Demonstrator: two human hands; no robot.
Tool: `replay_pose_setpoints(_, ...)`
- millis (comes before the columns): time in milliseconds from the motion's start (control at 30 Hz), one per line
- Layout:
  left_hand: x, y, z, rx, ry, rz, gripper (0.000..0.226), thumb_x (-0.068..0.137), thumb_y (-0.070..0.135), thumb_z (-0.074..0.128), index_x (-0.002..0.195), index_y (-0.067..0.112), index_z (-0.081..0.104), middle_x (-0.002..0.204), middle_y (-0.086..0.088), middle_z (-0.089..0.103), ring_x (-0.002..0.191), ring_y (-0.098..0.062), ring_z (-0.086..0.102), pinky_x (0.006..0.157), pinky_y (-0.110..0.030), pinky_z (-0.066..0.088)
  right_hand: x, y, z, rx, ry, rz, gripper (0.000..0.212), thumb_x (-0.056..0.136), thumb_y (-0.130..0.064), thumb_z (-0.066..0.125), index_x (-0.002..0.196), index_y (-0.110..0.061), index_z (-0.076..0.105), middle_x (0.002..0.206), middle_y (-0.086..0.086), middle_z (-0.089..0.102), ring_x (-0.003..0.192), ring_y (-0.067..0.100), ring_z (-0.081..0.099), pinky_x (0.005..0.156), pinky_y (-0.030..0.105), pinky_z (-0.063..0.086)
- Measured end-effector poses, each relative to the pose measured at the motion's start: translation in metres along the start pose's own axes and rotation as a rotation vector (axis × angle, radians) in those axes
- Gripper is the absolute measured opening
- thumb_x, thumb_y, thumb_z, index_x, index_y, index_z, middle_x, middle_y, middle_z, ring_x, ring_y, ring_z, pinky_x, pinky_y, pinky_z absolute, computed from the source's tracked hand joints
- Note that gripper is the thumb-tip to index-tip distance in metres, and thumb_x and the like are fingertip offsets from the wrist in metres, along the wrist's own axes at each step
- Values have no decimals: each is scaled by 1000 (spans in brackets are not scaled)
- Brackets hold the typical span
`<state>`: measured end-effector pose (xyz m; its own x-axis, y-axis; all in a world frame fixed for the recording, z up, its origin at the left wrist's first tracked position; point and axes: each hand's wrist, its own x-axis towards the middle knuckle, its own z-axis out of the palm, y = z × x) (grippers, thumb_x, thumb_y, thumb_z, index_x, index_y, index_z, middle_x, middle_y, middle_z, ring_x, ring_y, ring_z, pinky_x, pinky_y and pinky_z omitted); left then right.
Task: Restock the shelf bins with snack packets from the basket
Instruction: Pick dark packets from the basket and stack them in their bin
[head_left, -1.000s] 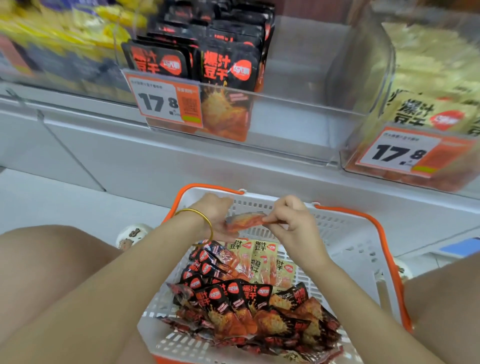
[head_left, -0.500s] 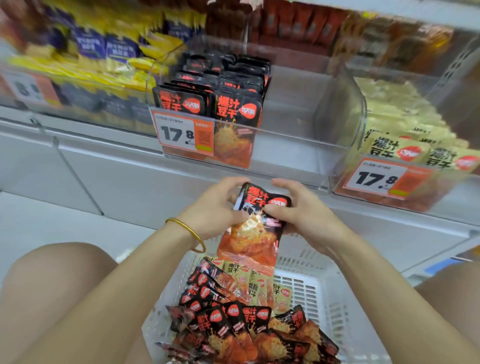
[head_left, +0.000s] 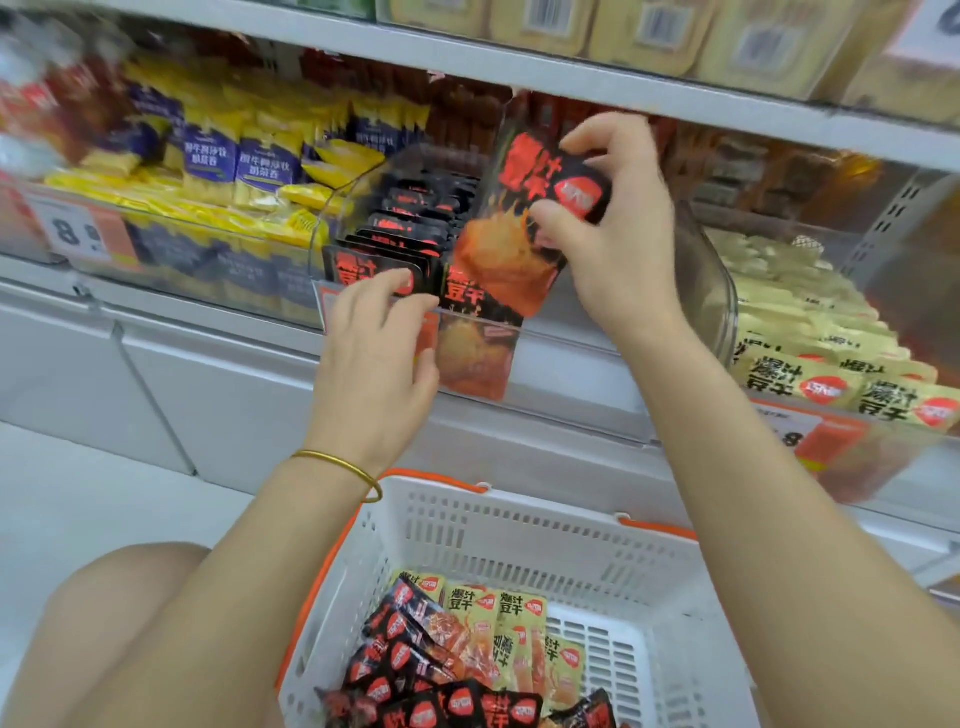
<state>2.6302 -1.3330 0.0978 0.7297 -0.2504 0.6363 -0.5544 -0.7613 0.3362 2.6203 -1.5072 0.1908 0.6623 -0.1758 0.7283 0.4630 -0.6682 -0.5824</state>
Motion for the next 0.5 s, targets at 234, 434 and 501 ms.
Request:
replay_pose_setpoints(234,-1,2,4,1,-37,-38,45,73,10,51,117,5,58,131,-18,48,121,-37,42,104,-41,29,-24,24,29,-484,-304,-72,36,77,-22,72,110,-19,58,106,-3,58,97,19,50,78,38,44)
replay_pose_setpoints(434,-6,0,2,12,-14,4,45,74,5,49,119,4,57,132,-19,48,120,-35,40,104,-37,27,-17,27,26,-471,-433,13,30,86,-22,65,116,-23,65,107,3,49,103,23,50,83,39,45)
replay_pose_setpoints(501,-12,6,0,-3,15,18,41,75,4,50,116,4,58,125,-17,51,113,-35,44,100,-36,30,-22,27,20,-486,-352,-44,32,87,-20,63,118,-25,65,105,3,50,103,25,49,81,39,46)
